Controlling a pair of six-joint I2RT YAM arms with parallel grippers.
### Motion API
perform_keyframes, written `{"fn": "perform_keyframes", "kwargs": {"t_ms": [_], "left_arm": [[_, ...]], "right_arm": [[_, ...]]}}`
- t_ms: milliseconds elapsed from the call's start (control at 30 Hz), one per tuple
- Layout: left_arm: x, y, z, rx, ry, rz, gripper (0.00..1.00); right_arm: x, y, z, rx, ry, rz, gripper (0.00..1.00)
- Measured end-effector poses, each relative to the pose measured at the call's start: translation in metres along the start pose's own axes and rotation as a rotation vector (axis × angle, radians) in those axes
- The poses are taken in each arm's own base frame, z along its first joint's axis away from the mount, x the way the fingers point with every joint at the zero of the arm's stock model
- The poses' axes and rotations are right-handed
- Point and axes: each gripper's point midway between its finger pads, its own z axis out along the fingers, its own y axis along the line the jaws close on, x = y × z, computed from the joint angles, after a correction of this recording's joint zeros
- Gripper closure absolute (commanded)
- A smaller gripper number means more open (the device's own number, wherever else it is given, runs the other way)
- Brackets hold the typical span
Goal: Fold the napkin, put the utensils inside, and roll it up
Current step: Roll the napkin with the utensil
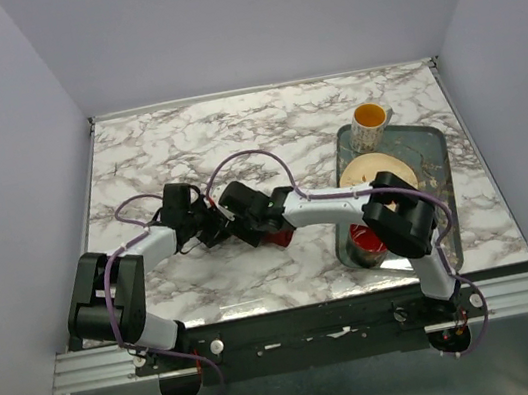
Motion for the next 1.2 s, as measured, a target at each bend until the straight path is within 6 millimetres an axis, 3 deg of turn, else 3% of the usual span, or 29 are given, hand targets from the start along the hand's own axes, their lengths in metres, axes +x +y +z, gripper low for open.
{"fn": "perform_keyframes", "kwargs": {"t_ms": [333, 533, 833, 1200], "left_arm": [[-0.002, 0.000, -0.002, 0.015, -0.009, -0.020, 0.37], [-0.007, 0.005, -0.013, -0.009, -0.044, -0.015, 0.36], [-0.021, -0.005, -0.044, 0.004, -0.121, 0.054, 0.35], [-0.018, 0.000, -0.049, -0.026, -0.107, 0.071, 0.36]], "right_arm": [[0.004, -0.005, 0.008, 0.042, 0.009, 0.001, 0.52], [0.002, 0.002, 0.008, 0.019, -0.001, 0.017, 0.59], [0.000, -0.006, 0.011, -0.186, -0.001, 0.246, 0.60], [0.000, -0.003, 0.000, -0.499, 0.033, 0.509, 0.59]]}}
